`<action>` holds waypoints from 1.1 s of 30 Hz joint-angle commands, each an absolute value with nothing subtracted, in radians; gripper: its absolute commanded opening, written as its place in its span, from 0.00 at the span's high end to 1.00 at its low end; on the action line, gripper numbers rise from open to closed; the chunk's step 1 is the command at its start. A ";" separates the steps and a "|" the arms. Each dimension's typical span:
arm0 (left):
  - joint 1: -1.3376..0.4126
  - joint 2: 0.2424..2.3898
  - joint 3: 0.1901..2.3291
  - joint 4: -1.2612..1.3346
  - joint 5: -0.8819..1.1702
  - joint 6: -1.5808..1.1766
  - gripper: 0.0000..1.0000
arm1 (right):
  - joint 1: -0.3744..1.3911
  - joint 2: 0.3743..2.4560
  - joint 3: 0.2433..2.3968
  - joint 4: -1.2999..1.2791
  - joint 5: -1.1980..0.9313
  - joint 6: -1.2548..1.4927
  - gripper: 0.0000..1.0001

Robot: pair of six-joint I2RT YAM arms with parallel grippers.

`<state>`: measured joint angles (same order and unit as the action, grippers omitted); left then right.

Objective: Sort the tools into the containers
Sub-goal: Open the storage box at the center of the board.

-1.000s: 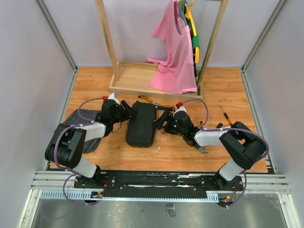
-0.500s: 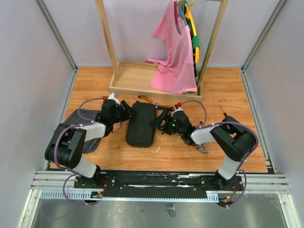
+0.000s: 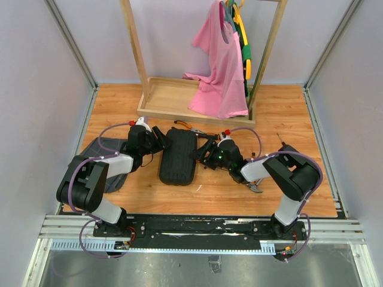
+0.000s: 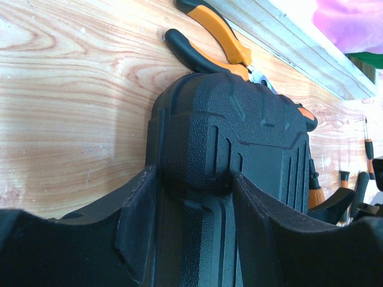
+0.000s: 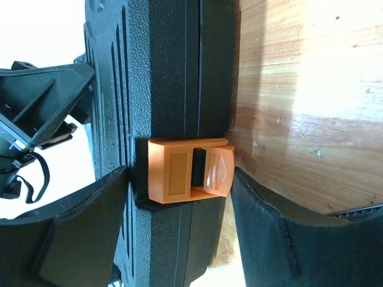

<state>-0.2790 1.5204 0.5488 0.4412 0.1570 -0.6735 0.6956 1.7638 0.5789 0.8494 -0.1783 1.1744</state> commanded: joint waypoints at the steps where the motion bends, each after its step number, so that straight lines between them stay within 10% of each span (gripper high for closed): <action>1: -0.285 1.590 0.485 0.153 0.120 -0.614 0.46 | 0.681 1.697 0.568 0.795 -0.126 1.130 0.48; 33: -0.285 1.581 0.487 0.147 0.119 -0.614 0.46 | 0.682 1.442 0.510 0.483 0.076 0.958 0.55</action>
